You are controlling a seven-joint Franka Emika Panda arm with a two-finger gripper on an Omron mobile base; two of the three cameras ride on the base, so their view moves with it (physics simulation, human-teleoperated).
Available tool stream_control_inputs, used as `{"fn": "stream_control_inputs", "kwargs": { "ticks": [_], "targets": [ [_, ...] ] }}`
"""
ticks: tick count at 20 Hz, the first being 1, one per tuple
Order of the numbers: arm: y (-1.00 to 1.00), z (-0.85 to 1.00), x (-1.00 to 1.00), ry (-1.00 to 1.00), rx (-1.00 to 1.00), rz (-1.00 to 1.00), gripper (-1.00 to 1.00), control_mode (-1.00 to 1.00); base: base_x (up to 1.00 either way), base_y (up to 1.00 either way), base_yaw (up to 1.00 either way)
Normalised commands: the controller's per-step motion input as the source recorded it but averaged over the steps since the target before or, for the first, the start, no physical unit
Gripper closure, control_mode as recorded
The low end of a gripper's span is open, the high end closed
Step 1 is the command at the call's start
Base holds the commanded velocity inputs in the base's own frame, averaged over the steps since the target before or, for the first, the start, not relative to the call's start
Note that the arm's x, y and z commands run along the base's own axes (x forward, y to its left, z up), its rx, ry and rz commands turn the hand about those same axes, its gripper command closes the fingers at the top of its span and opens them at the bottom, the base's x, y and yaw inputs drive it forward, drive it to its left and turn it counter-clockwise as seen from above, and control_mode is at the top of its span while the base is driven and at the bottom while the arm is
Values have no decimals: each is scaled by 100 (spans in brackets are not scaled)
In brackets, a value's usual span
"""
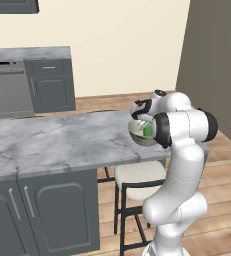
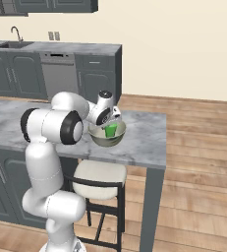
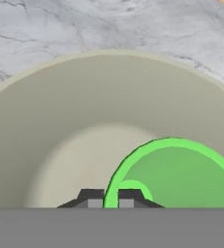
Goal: Place the cup inside the bowl on the dining table and move the bowl to any counter.
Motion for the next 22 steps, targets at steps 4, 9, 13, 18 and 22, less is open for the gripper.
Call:
{"fn": "stream_control_inputs", "kwargs": {
  "ticks": [4,9,13,18,22],
  "targets": [
    [0,-13,0,0,0,0,100,-100,0,0,0],
    [0,-7,0,0,0,0,100,-100,0,0,0],
    [0,0,0,0,0,0,-100,-100,0,0,0],
    [0,0,0,0,0,0,-100,-100,0,0,0],
    [0,0,0,0,0,0,-100,-100,0,0,0]
  ]
}}
